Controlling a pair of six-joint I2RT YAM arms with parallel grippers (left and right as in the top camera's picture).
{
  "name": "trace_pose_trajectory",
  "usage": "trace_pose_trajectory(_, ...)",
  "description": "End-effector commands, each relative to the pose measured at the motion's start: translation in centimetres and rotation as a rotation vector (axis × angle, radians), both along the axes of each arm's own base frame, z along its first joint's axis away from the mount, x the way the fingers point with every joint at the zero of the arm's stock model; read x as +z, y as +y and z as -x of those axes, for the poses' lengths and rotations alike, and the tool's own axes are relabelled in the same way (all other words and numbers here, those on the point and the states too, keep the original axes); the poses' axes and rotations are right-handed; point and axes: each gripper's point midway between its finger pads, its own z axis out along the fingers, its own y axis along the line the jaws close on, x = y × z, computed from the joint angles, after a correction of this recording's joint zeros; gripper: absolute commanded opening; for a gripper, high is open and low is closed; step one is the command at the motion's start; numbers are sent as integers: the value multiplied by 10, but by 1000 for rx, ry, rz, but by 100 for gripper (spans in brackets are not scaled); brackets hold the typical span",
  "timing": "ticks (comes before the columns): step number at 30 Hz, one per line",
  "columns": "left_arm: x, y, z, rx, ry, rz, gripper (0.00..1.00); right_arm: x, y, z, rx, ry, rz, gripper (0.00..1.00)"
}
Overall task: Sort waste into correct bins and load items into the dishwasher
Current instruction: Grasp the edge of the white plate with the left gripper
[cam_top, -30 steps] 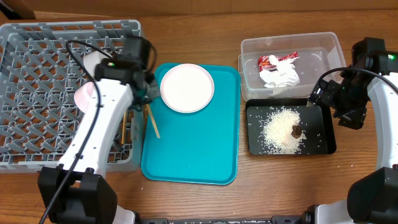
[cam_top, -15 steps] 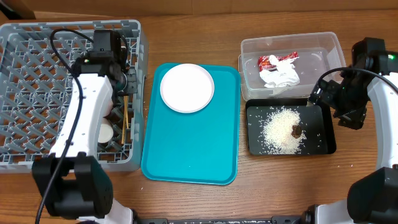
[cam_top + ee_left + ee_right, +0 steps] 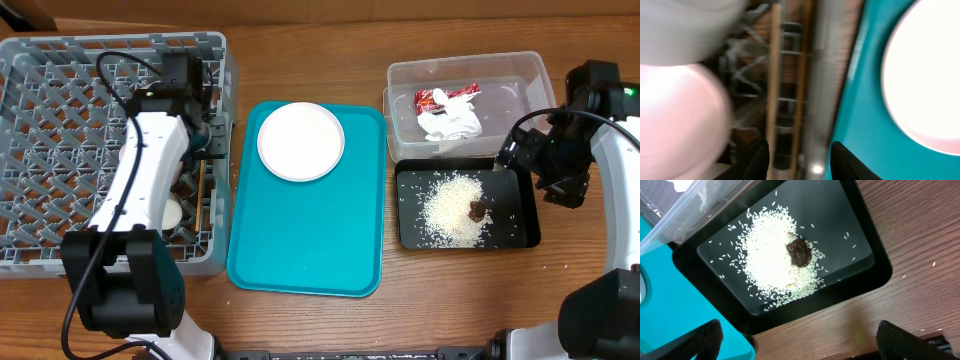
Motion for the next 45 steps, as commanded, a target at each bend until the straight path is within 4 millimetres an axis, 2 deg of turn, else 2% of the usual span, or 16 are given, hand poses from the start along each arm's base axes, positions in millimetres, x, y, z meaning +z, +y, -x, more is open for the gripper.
trace_pose_trajectory(1, 14, -64, -4, -168, -39, 106, 44, 12, 0, -2, 3, -48, 7, 100)
trace_pose_trajectory(5, 16, -114, -2, -348, -64, 93, 47, 12, 0, -2, 2, -48, 7, 100)
trace_pose_trajectory(7, 17, -147, -2, -455, -95, 87, 48, 12, 0, -2, 2, -48, 7, 100)
trace_pose_trajectory(10, 9, -187, -1, -546, -122, 77, 46, 12, 0, -1, 3, -48, 7, 100)
trace_pose_trajectory(11, 0, -199, -3, -571, -126, 61, 46, 12, 0, -1, 3, -48, 7, 100)
trace_pose_trajectory(15, -39, -211, -2, -604, -62, 18, 47, 12, 0, -2, 3, -48, 7, 100)
trace_pose_trajectory(19, -79, -208, 7, -608, 48, -3, 46, 12, 0, -2, 3, -48, 7, 100)
trace_pose_trajectory(22, -100, -203, 17, -608, 125, -16, 45, 12, 0, -2, 3, -48, 7, 100)
trace_pose_trajectory(24, -115, -196, 30, -606, 205, -30, 40, 12, 0, -2, 3, -48, 7, 100)
trace_pose_trajectory(26, -119, -193, 38, -607, 242, -38, 33, 12, 0, -2, 3, -50, 7, 100)
trace_pose_trajectory(32, -118, -197, 38, -615, 237, -38, 6, 12, 0, -2, 3, -51, 7, 100)
trace_pose_trajectory(35, -114, -201, 34, -614, 219, -34, 4, 12, 0, -2, 3, -51, 7, 100)
trace_pose_trajectory(37, -101, -205, 27, -592, 197, -26, 4, 12, 0, -2, 3, -51, 7, 100)
trace_pose_trajectory(43, -29, -218, -7, -538, 83, -9, 4, 12, 0, -2, 3, -50, 7, 100)
trace_pose_trajectory(44, -13, -220, -13, -527, 56, -1, 4, 12, 0, -2, 3, -50, 7, 100)
trace_pose_trajectory(45, 11, -221, -21, -509, 14, 12, 4, 12, 0, -2, 3, -50, 7, 100)
